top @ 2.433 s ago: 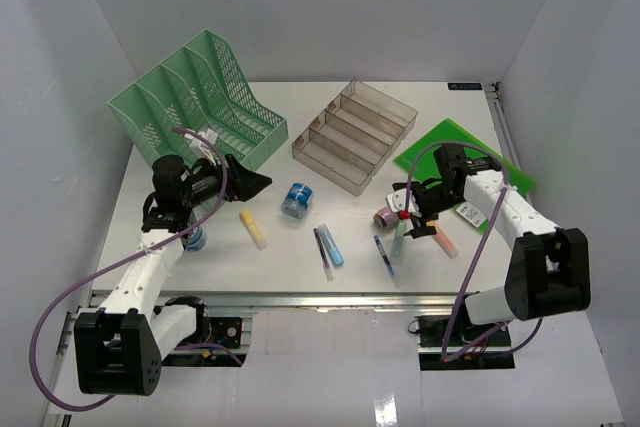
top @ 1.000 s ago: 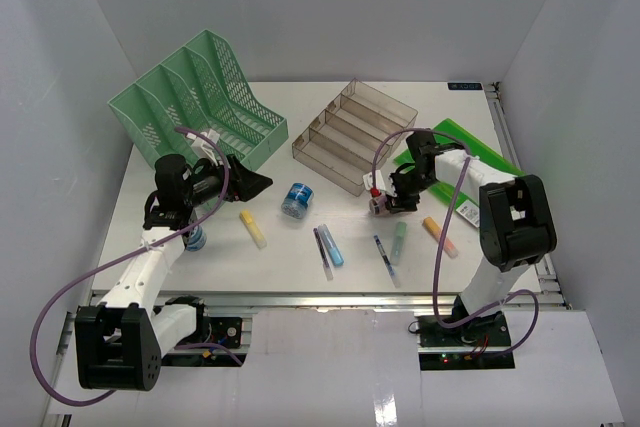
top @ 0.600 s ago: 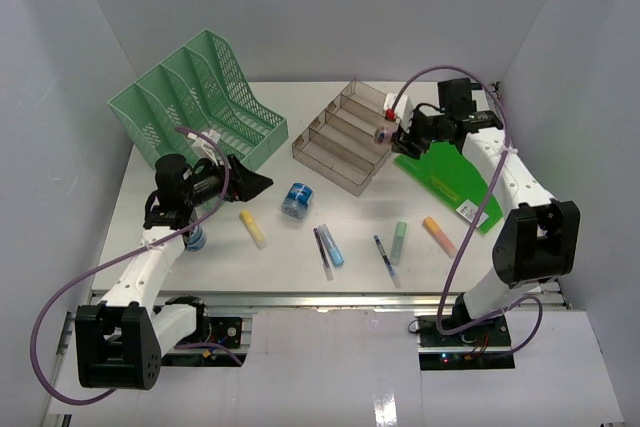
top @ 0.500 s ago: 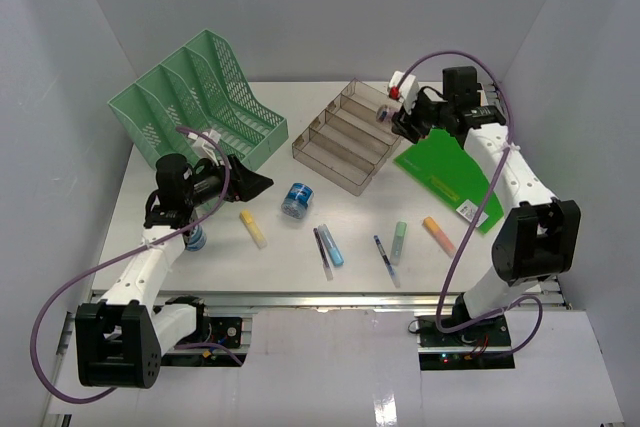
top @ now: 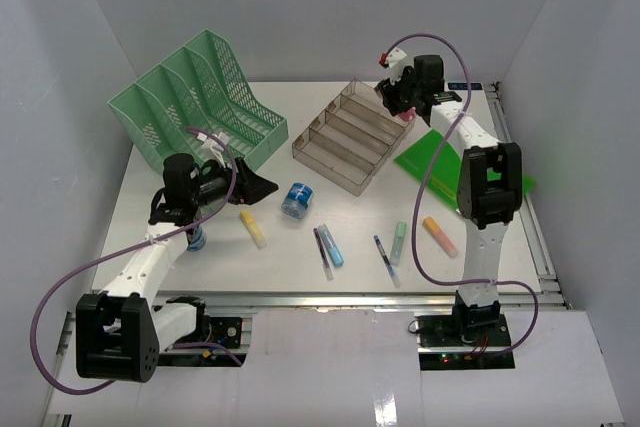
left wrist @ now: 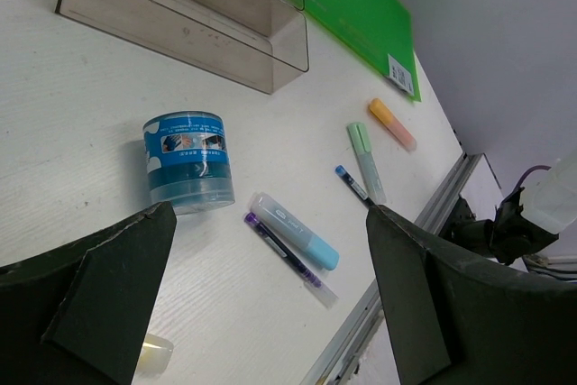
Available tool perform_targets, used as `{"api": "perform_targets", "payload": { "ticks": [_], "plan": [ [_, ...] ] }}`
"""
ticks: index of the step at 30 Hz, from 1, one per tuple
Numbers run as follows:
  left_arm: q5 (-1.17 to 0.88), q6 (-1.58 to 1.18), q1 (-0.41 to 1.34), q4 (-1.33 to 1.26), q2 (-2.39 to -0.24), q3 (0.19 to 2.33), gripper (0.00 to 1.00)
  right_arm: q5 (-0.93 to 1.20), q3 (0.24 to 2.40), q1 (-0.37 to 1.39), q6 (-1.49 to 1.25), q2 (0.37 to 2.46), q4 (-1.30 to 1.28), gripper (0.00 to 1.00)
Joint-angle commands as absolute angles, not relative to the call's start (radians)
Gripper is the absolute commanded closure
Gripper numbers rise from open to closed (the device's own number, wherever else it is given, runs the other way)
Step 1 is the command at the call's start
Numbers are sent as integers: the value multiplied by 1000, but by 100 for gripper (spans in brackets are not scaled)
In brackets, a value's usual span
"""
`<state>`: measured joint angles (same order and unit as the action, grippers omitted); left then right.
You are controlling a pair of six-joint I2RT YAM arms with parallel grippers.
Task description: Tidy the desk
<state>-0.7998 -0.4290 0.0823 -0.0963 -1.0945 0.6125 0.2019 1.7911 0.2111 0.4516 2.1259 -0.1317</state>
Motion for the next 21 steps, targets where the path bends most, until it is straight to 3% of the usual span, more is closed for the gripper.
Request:
{"api": "perform_targets", "payload": {
  "ticks": [1, 7, 9, 10, 11, 13, 15, 21],
  "plan": [
    [-804, -402, 92, -92, -1099, 644, 2, 114, 1903, 215, 416, 2194, 45, 91],
    [-811, -400, 99, -92, -1116, 648, 2, 132, 1949, 216, 429, 2276, 78, 80],
    [-813, -400, 102, -92, -1123, 650, 2, 139, 1953, 216, 437, 2302, 82, 70],
    [-813, -400, 105, -92, -1127, 650, 2, 141, 1954, 216, 440, 2308, 83, 60],
    [-814, -400, 107, -92, -1129, 650, 2, 142, 1953, 216, 440, 2313, 82, 56],
    [-809, -402, 118, -92, -1133, 650, 2, 141, 1948, 215, 439, 2319, 83, 26],
    [-795, -401, 134, -88, -1141, 651, 2, 157, 1932, 214, 429, 2297, 76, 12],
    [-683, -367, 212, -20, -1148, 668, 2, 292, 1818, 194, 380, 2095, 24, 2]
  ]
}}
